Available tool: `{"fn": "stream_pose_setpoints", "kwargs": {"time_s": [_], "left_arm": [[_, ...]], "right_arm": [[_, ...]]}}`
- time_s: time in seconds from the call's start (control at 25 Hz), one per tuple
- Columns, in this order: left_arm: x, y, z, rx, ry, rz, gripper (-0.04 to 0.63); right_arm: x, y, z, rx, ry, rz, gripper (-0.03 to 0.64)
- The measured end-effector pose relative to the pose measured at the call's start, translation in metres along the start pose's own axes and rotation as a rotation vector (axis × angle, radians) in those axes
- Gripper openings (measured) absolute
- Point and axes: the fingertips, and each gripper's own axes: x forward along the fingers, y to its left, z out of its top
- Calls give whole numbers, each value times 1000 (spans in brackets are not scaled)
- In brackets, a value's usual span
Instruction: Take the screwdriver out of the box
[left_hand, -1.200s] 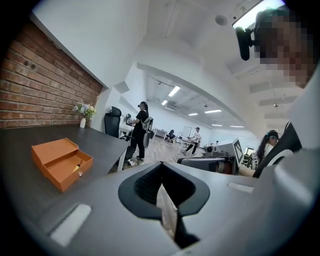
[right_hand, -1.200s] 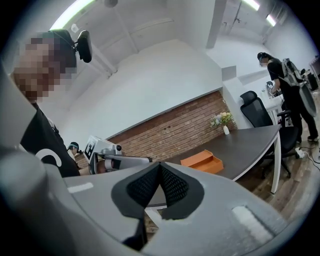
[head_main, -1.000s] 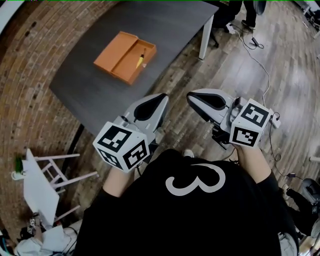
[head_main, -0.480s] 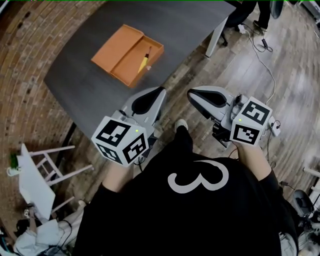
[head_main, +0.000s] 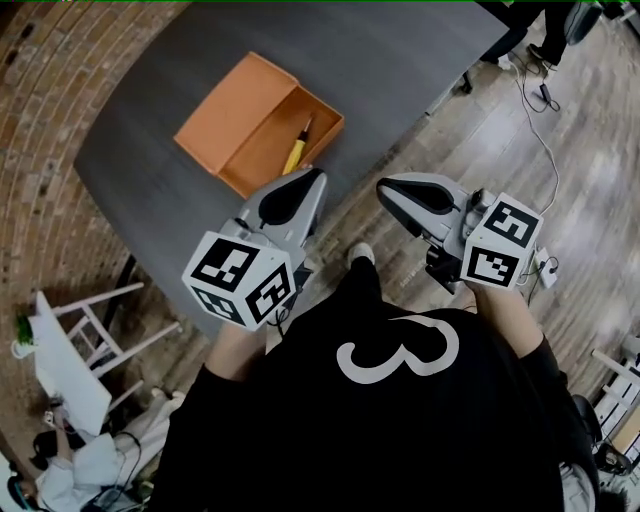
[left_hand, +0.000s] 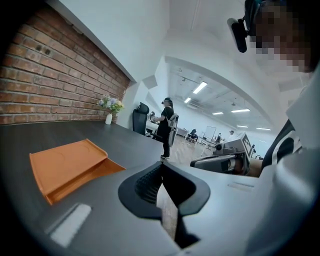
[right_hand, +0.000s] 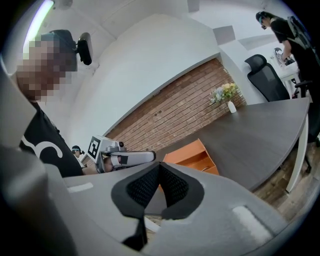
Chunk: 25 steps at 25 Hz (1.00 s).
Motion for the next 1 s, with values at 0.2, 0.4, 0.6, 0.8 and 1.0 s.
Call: {"fn": "stream_pose_setpoints", "kwargs": {"time_s": [0.2, 0.4, 0.6, 0.8, 1.0], "left_arm": [[20, 37, -3, -16, 58, 36, 55], [43, 78, -7, -27, 124, 76, 81], [61, 111, -18, -35, 202, 101, 124], [71, 119, -42, -49, 286, 110, 172], [82, 126, -63, -63, 358, 123, 192]], "right_arm": [[19, -27, 4, 26, 47, 19, 2], [41, -56, 18, 49, 85, 34, 2], [56, -73, 29, 59, 92, 42, 2], [55, -72, 24, 70, 93, 55, 2], [54, -77, 18, 84, 100, 59, 2]]}}
